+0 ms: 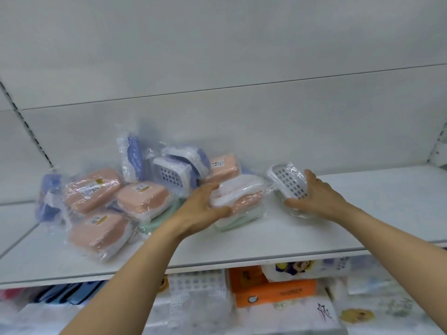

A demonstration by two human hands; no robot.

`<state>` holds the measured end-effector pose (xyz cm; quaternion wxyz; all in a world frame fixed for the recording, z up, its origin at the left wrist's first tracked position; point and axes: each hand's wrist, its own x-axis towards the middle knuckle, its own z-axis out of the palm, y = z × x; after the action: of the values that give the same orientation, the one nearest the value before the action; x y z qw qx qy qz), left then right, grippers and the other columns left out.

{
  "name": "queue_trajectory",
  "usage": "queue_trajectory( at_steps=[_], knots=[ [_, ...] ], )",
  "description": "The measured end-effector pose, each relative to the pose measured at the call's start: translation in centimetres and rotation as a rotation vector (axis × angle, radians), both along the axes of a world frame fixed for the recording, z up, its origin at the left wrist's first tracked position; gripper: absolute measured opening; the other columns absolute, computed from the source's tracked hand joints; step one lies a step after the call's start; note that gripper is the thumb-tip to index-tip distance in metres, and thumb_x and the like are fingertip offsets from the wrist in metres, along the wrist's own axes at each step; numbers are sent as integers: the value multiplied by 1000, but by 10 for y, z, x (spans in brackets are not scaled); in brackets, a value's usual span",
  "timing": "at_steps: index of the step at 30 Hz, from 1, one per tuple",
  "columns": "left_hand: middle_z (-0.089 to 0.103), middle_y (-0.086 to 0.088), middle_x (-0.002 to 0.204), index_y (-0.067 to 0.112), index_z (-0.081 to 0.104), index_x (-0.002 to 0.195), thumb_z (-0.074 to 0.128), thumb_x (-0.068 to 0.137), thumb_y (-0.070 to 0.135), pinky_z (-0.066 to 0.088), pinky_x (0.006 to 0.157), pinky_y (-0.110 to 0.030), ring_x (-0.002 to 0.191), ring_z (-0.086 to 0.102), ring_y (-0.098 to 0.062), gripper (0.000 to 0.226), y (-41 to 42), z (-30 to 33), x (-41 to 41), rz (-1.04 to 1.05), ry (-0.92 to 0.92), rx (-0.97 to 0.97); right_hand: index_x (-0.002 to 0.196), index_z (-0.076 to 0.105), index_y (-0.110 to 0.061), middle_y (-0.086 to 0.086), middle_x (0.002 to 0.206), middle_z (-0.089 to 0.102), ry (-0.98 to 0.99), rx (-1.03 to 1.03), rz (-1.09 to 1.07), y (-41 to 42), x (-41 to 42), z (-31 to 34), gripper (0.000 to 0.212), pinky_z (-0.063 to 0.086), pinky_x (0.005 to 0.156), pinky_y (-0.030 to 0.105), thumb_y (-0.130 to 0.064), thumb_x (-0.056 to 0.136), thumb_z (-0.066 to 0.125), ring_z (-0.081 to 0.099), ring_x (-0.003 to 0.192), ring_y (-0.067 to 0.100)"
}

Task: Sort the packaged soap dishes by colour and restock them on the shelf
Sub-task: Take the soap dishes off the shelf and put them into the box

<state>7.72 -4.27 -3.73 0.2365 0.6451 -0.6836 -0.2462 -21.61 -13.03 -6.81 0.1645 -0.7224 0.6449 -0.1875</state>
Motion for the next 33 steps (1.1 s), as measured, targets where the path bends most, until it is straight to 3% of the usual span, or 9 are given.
queue_trajectory(
  at_steps=[4,6,11,15,19,24,30,33],
  knots=[
    [51,11,139,37,37,144,69,55,74,44,104,-38,124,50,-17,101,0,-4,-15,59,2,-43,149,14,-25,4,135,48,-112,-29,-25,29,-3,1,104,45,81,40,-70,70,65,48,118,26],
    [52,7,137,36,38,142,69,51,78,45,103,-43,124,49,-21,105,-2,-13,-22,130,-36,-106,148,17,-24,4,136,47,-145,-50,-62,39,-1,3,101,45,82,40,-68,71,64,48,118,27],
    [33,4,144,36,19,152,86,53,56,36,113,-42,131,38,-16,122,2,-33,-34,105,189,-102,145,20,-27,3,128,48,-250,-77,-161,60,-2,4,94,48,85,42,-67,72,65,52,107,24],
    [39,6,140,35,25,150,90,57,39,40,108,-37,125,44,-15,113,5,-36,-39,140,179,-165,146,20,-30,2,131,44,-309,-94,-177,80,-1,5,90,42,79,37,-62,76,66,49,105,21],
    [46,8,137,37,31,145,87,49,45,46,103,-40,122,49,-14,111,21,-39,-36,210,197,-192,144,21,-32,3,134,43,-375,-136,-176,107,5,10,88,41,80,38,-58,75,69,50,111,23],
    [49,9,129,41,35,139,87,53,40,50,97,-38,115,52,-13,100,72,-38,-17,252,255,-276,145,19,-35,0,140,39,-427,-201,-145,145,24,15,91,42,84,39,-58,74,70,47,120,21],
    [47,8,127,45,34,139,86,53,43,52,95,-45,115,52,-15,101,158,-39,36,412,326,-382,141,19,-40,-5,136,40,-436,-273,2,198,89,21,92,52,85,46,-59,69,74,52,114,17],
    [46,6,125,44,34,139,86,54,40,53,93,-41,112,52,-13,100,204,-43,79,486,350,-414,141,21,-38,-6,134,41,-455,-295,101,225,138,22,94,50,82,40,-57,68,76,51,112,15]
  ],
)
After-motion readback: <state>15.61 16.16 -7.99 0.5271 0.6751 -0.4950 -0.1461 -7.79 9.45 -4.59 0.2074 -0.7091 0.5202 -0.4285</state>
